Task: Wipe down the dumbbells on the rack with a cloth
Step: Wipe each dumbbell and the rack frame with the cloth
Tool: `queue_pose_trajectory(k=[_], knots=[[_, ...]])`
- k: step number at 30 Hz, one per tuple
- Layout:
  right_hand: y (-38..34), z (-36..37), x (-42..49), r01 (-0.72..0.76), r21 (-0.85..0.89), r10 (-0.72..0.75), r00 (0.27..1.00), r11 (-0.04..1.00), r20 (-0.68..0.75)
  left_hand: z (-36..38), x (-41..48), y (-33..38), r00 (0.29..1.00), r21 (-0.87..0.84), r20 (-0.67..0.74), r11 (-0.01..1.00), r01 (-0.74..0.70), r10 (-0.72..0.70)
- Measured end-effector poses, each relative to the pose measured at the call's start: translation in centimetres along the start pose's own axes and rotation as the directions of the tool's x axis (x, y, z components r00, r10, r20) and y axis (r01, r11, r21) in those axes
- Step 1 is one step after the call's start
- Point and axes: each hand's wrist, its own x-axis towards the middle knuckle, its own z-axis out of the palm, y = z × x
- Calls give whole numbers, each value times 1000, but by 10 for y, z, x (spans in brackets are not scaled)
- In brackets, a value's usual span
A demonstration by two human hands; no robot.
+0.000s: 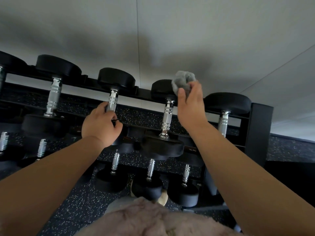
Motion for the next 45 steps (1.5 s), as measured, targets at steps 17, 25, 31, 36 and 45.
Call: queue_pose_trajectory(k=[17,25,31,36,45], knots=[[28,-7,-74,-97,-264,171,947,960,271,1,-3,15,988,211,-56,969,-130,145],[50,-11,-116,-58,-376,151,963,925,223,3,-28,58,954,26,24,954,-299,298],[51,-39,-134,-71,-389,145,976,919,163,7,-53,133,910,-189,45,898,-397,411],[73,-80,-155,40,-585,-67,997,810,-26,14,-48,179,872,-119,91,874,-471,482],[140,-140,-152,34,-665,26,996,746,80,24,-44,204,859,273,301,826,-493,413]])
